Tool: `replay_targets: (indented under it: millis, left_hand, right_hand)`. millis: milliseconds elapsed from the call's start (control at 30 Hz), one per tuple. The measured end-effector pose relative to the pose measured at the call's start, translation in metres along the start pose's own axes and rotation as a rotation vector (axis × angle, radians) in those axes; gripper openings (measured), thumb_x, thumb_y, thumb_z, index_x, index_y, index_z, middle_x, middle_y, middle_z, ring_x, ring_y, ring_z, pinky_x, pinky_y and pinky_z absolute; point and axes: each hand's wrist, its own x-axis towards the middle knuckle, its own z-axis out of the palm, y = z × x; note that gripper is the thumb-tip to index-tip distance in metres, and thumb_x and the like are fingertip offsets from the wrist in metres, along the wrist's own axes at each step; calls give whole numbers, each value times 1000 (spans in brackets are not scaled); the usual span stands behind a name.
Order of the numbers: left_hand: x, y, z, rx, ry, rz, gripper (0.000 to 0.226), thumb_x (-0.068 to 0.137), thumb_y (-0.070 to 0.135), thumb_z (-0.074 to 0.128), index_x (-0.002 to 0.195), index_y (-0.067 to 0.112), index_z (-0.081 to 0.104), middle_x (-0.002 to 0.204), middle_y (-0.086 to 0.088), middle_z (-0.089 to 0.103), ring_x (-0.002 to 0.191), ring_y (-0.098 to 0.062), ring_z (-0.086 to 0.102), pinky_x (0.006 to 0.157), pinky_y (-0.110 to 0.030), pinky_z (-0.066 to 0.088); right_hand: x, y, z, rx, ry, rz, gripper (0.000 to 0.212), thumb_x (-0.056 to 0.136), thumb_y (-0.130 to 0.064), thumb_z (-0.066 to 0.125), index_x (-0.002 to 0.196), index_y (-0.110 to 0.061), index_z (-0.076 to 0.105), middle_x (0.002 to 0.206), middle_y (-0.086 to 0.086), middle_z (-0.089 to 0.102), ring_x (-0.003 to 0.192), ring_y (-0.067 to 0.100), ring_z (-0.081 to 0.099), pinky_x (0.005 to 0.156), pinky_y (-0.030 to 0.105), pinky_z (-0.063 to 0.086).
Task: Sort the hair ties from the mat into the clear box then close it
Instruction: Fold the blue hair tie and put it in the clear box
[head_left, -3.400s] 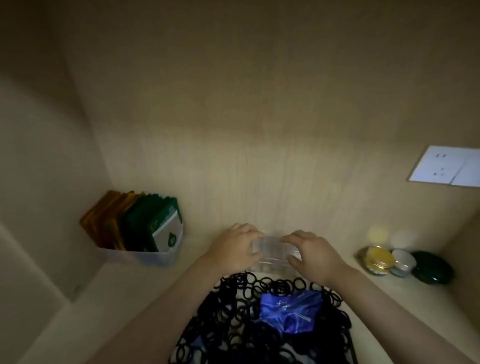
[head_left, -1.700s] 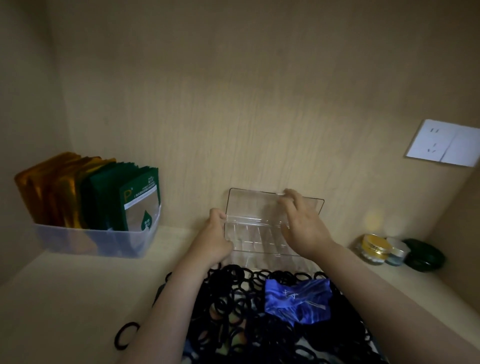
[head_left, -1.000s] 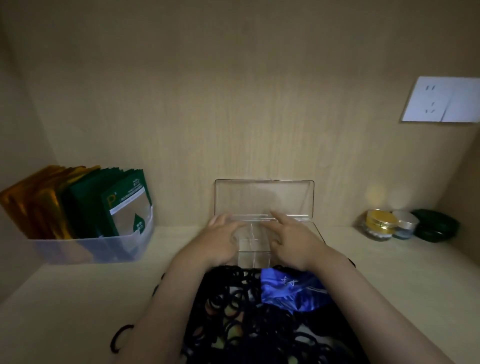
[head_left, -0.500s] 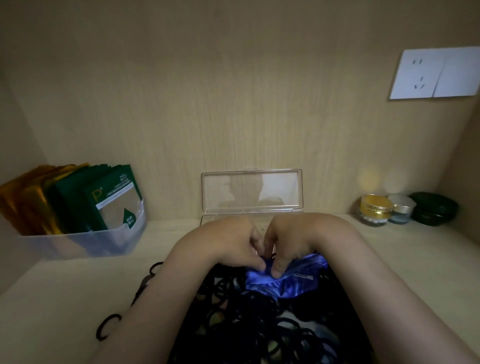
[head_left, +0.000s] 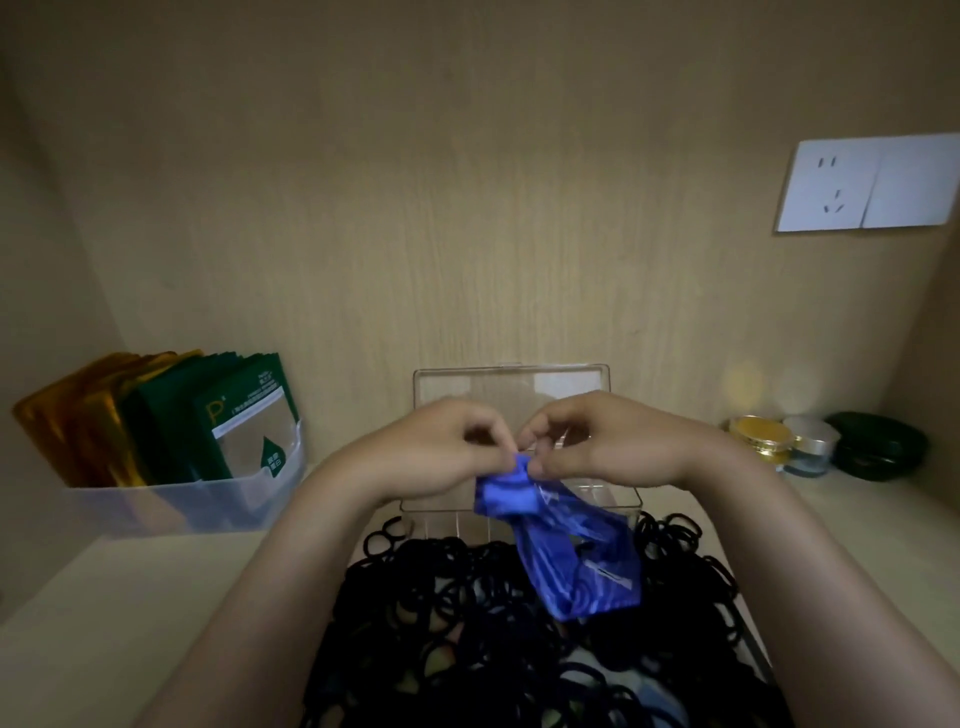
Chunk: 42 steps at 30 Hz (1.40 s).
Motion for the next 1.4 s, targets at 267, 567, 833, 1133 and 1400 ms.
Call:
replay_targets:
  millis: [267, 567, 833, 1133, 1400]
  left_hand:
    - [-9, 5, -18, -540, 248, 77, 10, 99, 11, 55, 96, 12, 64, 75, -1, 68, 62, -12, 62, 57, -20, 50]
    - [-18, -2, -36, -597, 284, 147, 13, 100, 8, 52, 100, 14, 63, 66, 5, 64, 59, -8, 58, 57, -14, 47]
    - [-10, 2, -18, -531, 267, 78, 18, 97, 6, 51, 103, 16, 65, 91, -1, 68, 76, -11, 62, 66, -19, 49]
    - [-12, 17, -10, -545, 255, 159, 24, 93, 24, 64, 110, 10, 74, 100, -10, 77, 96, -22, 74, 89, -37, 59]
    - [-10, 21, -11, -503, 306, 67, 17, 95, 13, 62, 100, 8, 77, 91, -7, 79, 87, -18, 75, 71, -24, 59]
  right_hand:
    - [8, -2, 12, 508, 108, -187, 3, 91, -9, 68, 93, -7, 68, 87, 9, 70, 80, 16, 63, 82, 31, 51]
    - [9, -4, 21, 731, -144, -215, 37, 73, -28, 81, 94, -1, 68, 92, 10, 71, 82, 20, 66, 78, 29, 54]
    - [6, -28, 26, 797, 89, -270, 17, 85, -24, 66, 93, -14, 78, 84, 9, 74, 70, 18, 67, 67, 31, 55]
    - [-1, -37, 11, 723, 424, -195, 13, 90, -14, 68, 88, -6, 78, 83, 18, 76, 72, 28, 72, 63, 33, 59]
    - [-1, -37, 6, 533, 559, -91, 20, 81, -20, 81, 78, -2, 73, 71, 14, 75, 62, 24, 72, 61, 35, 61]
